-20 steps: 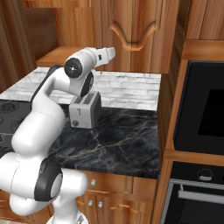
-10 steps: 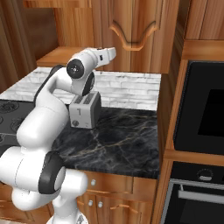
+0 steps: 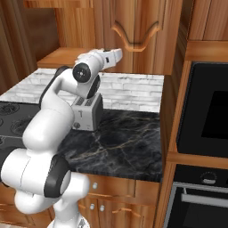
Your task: Open the cabinet, retrieve the rolling pin, and place it next to the meat on the cutting board to prepare for tenderizing.
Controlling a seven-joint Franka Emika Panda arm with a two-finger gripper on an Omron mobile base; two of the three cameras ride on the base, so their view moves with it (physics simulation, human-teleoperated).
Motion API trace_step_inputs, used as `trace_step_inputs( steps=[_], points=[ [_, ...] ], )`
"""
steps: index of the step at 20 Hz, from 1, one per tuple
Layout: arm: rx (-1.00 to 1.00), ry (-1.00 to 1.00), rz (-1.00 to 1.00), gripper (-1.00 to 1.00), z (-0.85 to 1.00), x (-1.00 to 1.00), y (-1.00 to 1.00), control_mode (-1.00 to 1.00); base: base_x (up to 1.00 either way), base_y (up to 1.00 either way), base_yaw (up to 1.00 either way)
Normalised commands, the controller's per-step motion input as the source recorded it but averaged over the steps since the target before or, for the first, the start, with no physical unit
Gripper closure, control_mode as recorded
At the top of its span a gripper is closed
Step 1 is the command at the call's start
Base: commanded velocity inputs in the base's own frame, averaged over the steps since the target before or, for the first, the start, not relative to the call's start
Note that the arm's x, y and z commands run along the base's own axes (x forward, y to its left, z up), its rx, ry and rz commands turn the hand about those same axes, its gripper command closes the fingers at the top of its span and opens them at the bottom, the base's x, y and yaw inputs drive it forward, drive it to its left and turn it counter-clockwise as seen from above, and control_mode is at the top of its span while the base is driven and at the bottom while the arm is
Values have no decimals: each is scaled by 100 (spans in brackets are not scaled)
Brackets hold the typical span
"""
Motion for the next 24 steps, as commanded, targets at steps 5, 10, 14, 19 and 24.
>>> trace_step_inputs(
  steps=[5, 10, 14, 19, 24],
  points=[
    [0, -2, 0, -100, 0, 23, 0, -100, 0, 0, 0],
    [0, -1, 0, -100, 0, 29, 6, -100, 0, 0, 0],
    [0, -3, 0, -100, -6, 2, 4, -100, 0, 0, 0],
    [0, -5, 0, 100, -5, 2, 7, -100, 0, 0, 0],
    [0, -3, 0, 100, -1, 2, 3, -100, 0, 0, 0]
  ],
)
